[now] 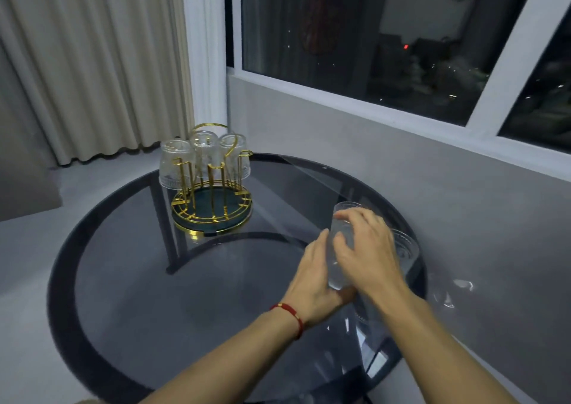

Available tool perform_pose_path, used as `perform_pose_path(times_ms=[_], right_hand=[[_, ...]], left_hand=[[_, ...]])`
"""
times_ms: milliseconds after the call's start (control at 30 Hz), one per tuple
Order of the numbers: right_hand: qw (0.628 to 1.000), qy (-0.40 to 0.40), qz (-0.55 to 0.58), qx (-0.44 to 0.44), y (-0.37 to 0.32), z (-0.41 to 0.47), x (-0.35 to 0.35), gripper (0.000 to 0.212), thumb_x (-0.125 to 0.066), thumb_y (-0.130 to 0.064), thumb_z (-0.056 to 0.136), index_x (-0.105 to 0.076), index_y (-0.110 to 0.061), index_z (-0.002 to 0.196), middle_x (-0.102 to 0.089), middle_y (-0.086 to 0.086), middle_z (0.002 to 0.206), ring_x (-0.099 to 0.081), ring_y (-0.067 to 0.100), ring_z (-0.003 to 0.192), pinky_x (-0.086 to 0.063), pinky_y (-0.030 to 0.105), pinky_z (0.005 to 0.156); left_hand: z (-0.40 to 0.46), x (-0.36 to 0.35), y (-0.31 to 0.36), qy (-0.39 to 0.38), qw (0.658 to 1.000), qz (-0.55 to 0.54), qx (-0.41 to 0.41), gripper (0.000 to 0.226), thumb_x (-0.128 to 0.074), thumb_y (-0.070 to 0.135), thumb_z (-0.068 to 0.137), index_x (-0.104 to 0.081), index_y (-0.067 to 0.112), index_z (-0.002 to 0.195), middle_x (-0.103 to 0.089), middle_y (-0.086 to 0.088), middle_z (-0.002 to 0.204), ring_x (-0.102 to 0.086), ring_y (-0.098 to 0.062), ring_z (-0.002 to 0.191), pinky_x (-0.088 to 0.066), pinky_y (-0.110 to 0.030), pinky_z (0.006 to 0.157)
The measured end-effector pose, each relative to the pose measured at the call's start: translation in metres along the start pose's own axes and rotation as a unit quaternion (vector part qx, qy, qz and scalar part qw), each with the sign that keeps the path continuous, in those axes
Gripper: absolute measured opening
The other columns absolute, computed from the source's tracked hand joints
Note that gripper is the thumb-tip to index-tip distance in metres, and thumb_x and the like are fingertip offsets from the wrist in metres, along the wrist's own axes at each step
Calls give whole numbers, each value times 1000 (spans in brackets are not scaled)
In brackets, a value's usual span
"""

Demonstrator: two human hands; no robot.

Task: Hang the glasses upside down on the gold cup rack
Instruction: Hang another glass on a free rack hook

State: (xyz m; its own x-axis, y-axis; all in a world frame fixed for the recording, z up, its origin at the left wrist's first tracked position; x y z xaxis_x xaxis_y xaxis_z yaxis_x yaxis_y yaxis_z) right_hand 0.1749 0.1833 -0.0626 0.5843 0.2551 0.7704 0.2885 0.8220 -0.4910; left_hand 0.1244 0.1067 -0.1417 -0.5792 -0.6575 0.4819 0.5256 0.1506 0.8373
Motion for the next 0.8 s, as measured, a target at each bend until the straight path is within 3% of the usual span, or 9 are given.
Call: perform_pose_path(times_ms=[100,200,333,433,567,700,767,800], right_hand=[[999,-27,44,-1,15,-7,1,37,-56,-17,98,-64,-18,134,-58,0,140,-51,22,133,-41,40,114],[997,-41,67,10,19,-13,2,34,-56,-19,100,-64,-20,133,-56,-5,139,-52,17,131,-43,37,112],[992,-82,86,44,9,-19,-9,38,-59,-16,97,-62,-23,134,-52,-7,141,-48,12,135,-38,28,113],[986,-102,105,76,-5,-19,-20,38,-61,-19,95,-62,-27,132,-52,-10,138,-49,9,133,-39,28,112],[975,-118,143,123,-33,-16,-43,40,-61,-28,96,-60,-31,136,-54,-15,137,-52,1,129,-37,18,108],[952,-162,257,-27,-24,-5,-88,42,-52,-40,106,-53,-31,146,-58,-7,146,-55,8,134,-42,33,114],[892,-227,369,-128,-25,-10,-123,43,-44,-46,109,-52,-29,148,-59,-2,150,-61,19,133,-46,43,115],[838,-255,450,-172,-31,-12,-139,42,-43,-46,109,-53,-28,146,-63,2,146,-67,28,126,-53,47,109]], left_hand=[[6,-12,-3,14,998,-23,54,113,-83,38,77,-10,22,162,-26,4,165,-26,-11,151,-30,-25,118],[11,-1,-1,45,997,-28,63,100,-78,44,66,-29,29,152,-50,4,148,-47,-17,138,-42,-15,100],[9,13,1,36,998,18,55,96,-75,43,62,-35,33,148,-52,3,147,-52,-18,133,-48,-44,107],[4,34,-2,16,996,67,50,87,-82,46,58,-42,43,135,-57,8,129,-57,-14,116,-53,-42,98],[-7,85,-19,21,993,91,70,82,-86,47,57,-47,36,128,-59,10,126,-57,-11,115,-53,-39,96],[-17,145,-42,121,985,4,123,76,-94,38,61,-50,29,122,-59,12,116,-59,-6,107,-56,-33,91],[-21,164,-54,173,966,-116,150,73,-96,27,66,-52,23,123,-59,6,119,-64,-12,106,-61,-41,89],[-22,168,-61,187,952,-176,164,71,-95,22,68,-52,21,124,-60,0,123,-67,-17,107,-63,-45,86]])
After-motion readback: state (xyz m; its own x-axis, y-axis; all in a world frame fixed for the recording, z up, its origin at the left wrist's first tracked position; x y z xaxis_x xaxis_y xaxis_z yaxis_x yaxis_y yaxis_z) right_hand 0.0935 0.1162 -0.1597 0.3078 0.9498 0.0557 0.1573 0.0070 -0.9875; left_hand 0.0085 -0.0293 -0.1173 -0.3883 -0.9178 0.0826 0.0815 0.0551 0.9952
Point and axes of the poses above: each hand's wrist, its own z-axis towards the middle knuckle, its own x-axis out of the back of the hand, y = z × x, the point moved 10 cm from there along z, towards the middle knuckle
